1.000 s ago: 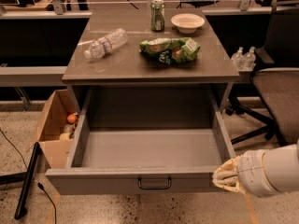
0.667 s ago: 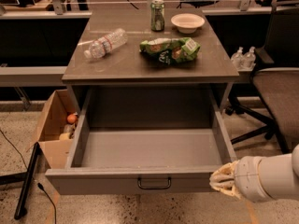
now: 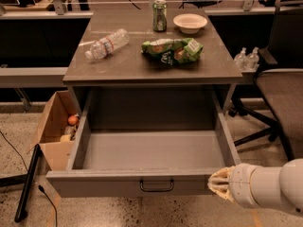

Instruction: Close top drawer

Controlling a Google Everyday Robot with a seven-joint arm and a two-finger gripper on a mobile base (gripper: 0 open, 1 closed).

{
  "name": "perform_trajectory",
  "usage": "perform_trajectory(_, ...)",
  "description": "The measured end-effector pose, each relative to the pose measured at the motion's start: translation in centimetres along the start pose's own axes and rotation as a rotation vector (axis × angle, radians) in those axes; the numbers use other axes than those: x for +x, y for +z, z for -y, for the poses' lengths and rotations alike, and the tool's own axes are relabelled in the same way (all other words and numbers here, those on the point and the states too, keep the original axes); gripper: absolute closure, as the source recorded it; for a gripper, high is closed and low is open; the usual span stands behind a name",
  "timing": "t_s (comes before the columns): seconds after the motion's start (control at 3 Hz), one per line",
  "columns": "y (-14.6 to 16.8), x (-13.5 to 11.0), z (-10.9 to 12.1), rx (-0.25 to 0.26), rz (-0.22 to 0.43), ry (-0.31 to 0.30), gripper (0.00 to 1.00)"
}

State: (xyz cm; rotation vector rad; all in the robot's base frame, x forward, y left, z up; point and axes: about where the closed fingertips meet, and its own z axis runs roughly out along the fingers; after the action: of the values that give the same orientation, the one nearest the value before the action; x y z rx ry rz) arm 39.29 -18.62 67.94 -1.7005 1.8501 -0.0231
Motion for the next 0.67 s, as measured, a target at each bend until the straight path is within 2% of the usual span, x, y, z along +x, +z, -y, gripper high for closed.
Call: perform_trajectory(0.67, 2.4, -1.2, 4.3, 0.111, -0.019, -0.009, 1.00)
